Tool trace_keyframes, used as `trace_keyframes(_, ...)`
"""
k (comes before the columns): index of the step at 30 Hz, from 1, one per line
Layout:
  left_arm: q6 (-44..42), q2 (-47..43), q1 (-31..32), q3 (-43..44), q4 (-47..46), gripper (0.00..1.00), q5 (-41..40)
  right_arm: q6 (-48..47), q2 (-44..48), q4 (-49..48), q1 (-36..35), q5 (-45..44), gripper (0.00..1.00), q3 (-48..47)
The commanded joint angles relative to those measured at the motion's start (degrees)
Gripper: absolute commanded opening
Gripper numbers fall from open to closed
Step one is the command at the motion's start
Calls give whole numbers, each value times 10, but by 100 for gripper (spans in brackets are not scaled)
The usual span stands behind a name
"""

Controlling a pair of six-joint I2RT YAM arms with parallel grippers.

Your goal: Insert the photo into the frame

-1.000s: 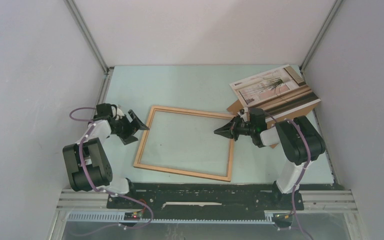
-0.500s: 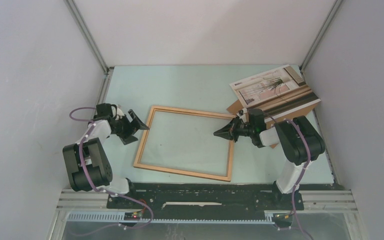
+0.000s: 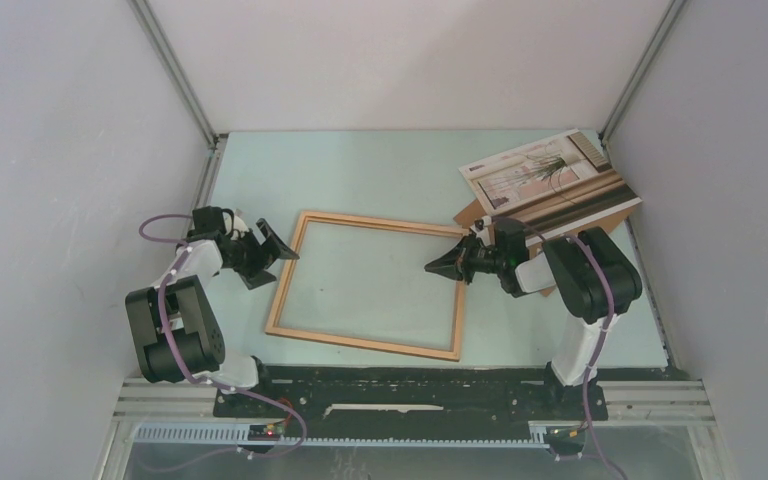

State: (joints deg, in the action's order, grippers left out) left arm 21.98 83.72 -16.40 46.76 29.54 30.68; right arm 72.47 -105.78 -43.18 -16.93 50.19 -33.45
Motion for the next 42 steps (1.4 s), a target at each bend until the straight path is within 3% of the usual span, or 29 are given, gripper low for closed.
trace_keyframes(1,-5,-4,1,-1,-14,93,18,-8,-16,-57,-6,-10,0,-4)
trace_keyframes(42,-3,-2,6,-5,-18,93,20,-82,48,-83,-30,-74,0,-1)
